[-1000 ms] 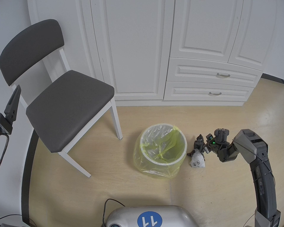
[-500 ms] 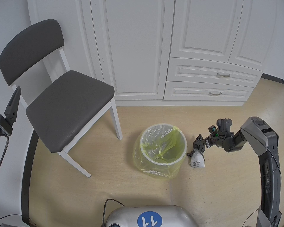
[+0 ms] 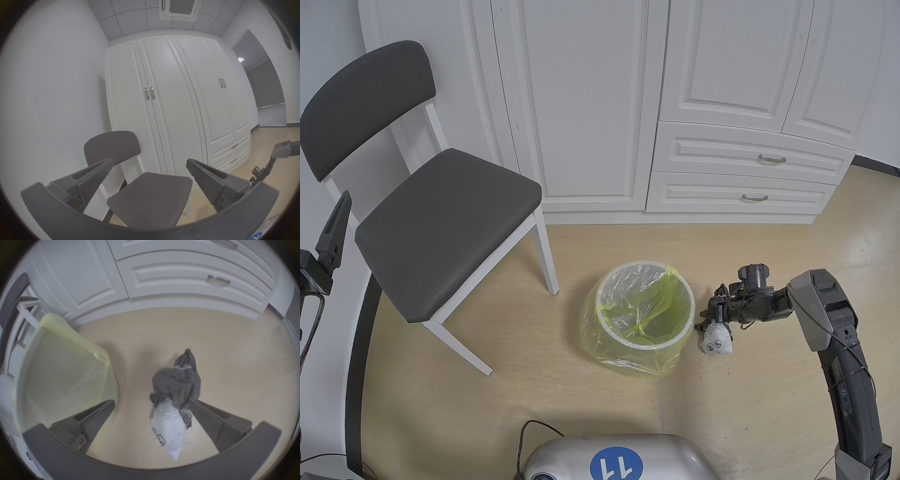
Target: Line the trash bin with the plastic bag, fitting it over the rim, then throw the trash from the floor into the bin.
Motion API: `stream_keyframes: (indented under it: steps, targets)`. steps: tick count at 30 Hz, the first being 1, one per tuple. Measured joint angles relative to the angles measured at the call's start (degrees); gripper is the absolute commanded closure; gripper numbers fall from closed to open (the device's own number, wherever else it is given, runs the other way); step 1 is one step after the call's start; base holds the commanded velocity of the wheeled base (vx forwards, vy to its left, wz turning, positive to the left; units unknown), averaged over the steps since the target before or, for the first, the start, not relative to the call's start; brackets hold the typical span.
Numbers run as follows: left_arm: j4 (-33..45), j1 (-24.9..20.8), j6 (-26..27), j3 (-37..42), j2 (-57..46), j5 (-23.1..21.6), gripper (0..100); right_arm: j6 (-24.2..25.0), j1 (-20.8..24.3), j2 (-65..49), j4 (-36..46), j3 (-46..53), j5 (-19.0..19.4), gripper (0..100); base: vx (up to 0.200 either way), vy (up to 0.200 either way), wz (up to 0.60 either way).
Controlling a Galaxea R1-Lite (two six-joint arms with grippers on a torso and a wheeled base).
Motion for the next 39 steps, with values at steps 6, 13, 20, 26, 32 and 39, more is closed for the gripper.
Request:
stream_keyframes:
  steps: [6, 13, 20, 26, 32, 39]
  targets:
    - [0.00, 0.05, 0.05, 0.20, 0.05, -0.11, 0, -0.27, -0.55, 4.93, -1.85, -1.49, -0.27, 0, 0.000, 0.000, 0.00]
    - [-0.02, 0.16, 0.07, 0.13, -0.26, -0.11, 0, -0.79, -1.40, 7.17, -1.77, -1.71, -0.68, 0, 0.000, 0.000, 0.00]
    - [-0.02, 0.20, 0.02, 0.05, -0.34, -0.11, 0, -0.83, -1.90, 7.69, -0.40, -1.73, -0.84, 0, 0.000, 0.000, 0.00]
    - [-0.02, 0.22, 0.00, 0.17, -0.34, -0.10, 0, -1.39, -1.99, 7.68, 2.80, -1.71, -0.87, 100, 0.000, 0.000, 0.00]
    - [-0.07, 0.22, 0.00, 0.48, -0.34, -0.10, 0, -1.62, -2.06, 7.66, 2.88, -1.73, -0.87, 100, 0.000, 0.000, 0.00]
    - [-0.02, 0.16, 0.00, 0.74, -0.33, -0.11, 0, -2.02, -2.06, 7.66, 3.45, -1.71, -0.88, 100, 0.000, 0.000, 0.00]
